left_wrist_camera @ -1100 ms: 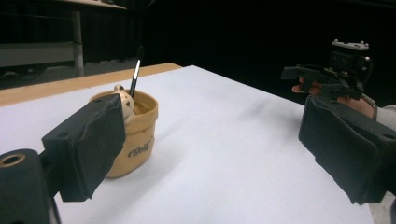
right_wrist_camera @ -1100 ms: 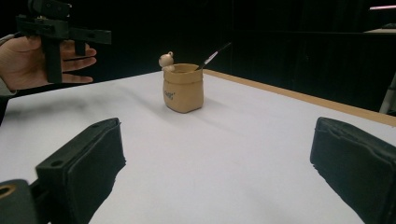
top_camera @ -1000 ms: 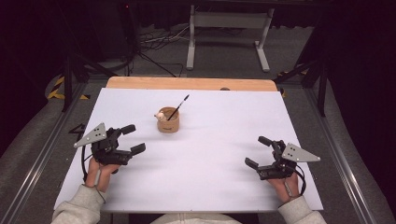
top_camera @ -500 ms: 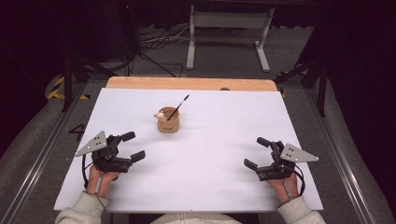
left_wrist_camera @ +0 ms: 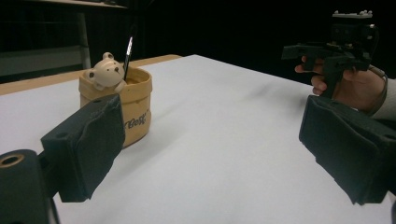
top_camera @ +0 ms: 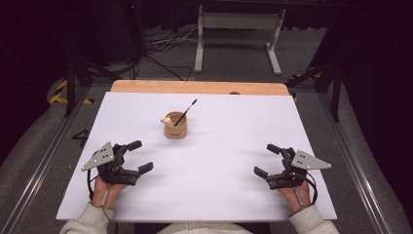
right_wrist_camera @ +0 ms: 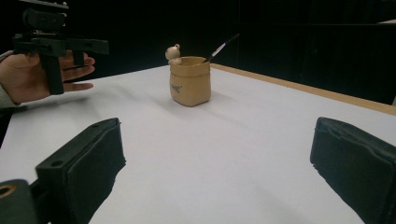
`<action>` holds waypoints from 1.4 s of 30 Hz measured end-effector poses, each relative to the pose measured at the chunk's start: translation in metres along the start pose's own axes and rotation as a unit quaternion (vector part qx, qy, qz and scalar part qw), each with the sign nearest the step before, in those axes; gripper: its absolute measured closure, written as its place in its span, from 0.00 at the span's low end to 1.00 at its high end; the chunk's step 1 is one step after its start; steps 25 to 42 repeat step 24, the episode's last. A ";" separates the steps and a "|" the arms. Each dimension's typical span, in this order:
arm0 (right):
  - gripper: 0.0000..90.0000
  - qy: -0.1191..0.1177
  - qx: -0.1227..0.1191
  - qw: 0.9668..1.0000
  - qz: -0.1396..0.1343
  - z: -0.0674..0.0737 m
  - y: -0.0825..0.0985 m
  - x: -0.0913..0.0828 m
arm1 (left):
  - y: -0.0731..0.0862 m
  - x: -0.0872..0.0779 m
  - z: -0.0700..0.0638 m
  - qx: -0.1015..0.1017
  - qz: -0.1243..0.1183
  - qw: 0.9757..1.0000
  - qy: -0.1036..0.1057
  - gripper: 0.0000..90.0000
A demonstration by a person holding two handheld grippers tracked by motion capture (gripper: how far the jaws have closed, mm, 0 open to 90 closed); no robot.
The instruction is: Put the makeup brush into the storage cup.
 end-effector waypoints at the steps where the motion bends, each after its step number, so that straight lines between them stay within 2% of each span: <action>1: 0.03 0.000 0.000 1.000 0.000 0.000 0.000 0.000 | 0.000 0.000 0.000 0.000 0.000 1.000 0.000 0.09; 4: 0.03 0.000 0.001 1.000 0.001 0.000 0.001 0.000 | 0.002 -0.001 0.002 -0.014 -0.017 1.000 -0.004 0.09; 8: 0.03 -0.001 0.001 1.000 0.004 0.000 0.002 0.001 | 0.004 -0.001 0.002 -0.009 -0.020 1.000 -0.009 0.09; 10: 0.03 -0.002 0.001 1.000 0.004 0.000 0.002 0.001 | 0.006 0.001 0.002 -0.015 -0.012 1.000 -0.008 0.08; 17: 0.03 -0.002 0.000 1.000 0.003 -0.001 0.002 0.001 | 0.006 0.005 -0.001 -0.009 -0.006 1.000 -0.009 0.08; 42: 0.03 -0.001 -0.002 1.000 0.001 0.000 0.001 0.000 | 0.005 0.004 -0.002 -0.012 -0.011 1.000 -0.008 0.07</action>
Point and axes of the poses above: each handheld gripper's, and its own axes: x roughly forward along the jaws, y roughly out of its underside, z roughly to its left, the point moved 5 cm from there along x, roughly forward along the jaws, and after that the axes turned 4 degrees about z, right-handed, at the moved point
